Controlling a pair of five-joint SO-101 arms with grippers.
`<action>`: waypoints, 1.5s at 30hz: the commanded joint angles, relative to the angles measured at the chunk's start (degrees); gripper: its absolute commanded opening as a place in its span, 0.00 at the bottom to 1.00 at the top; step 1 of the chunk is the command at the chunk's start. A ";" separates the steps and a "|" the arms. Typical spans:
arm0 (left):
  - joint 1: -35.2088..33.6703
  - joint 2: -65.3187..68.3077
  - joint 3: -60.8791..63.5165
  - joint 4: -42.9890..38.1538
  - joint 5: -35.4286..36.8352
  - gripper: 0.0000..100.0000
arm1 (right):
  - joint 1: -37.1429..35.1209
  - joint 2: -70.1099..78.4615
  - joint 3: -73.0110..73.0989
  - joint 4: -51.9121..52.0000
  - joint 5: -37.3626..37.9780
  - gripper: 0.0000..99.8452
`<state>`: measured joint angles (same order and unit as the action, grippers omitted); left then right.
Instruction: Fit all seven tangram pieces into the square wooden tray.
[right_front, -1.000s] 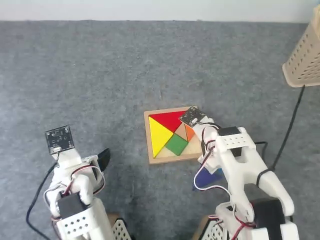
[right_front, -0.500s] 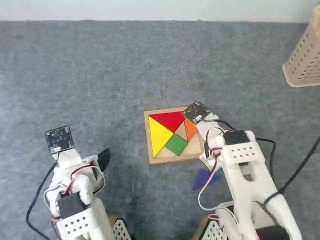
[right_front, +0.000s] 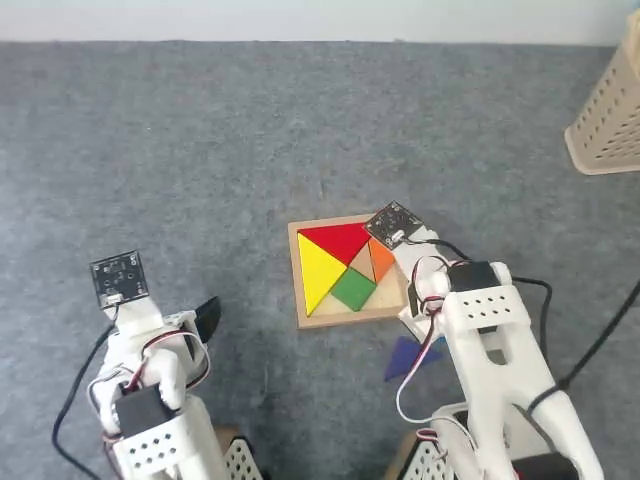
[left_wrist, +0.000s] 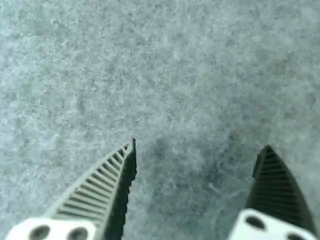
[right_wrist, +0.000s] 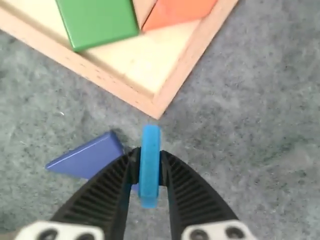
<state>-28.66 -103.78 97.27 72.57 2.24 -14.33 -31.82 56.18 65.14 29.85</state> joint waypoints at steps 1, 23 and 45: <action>0.09 -0.70 -0.75 -0.09 -0.09 0.35 | -3.21 -1.89 -2.20 0.57 -0.62 0.01; 0.09 -0.70 -0.75 -0.09 -0.09 0.35 | -29.76 25.36 -38.24 11.91 -2.11 0.01; 0.09 -0.70 -0.75 -0.09 -0.09 0.35 | -30.46 48.57 -50.90 9.98 10.90 0.01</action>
<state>-28.66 -103.78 97.27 72.57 2.24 -45.63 16.53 8.35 75.52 38.81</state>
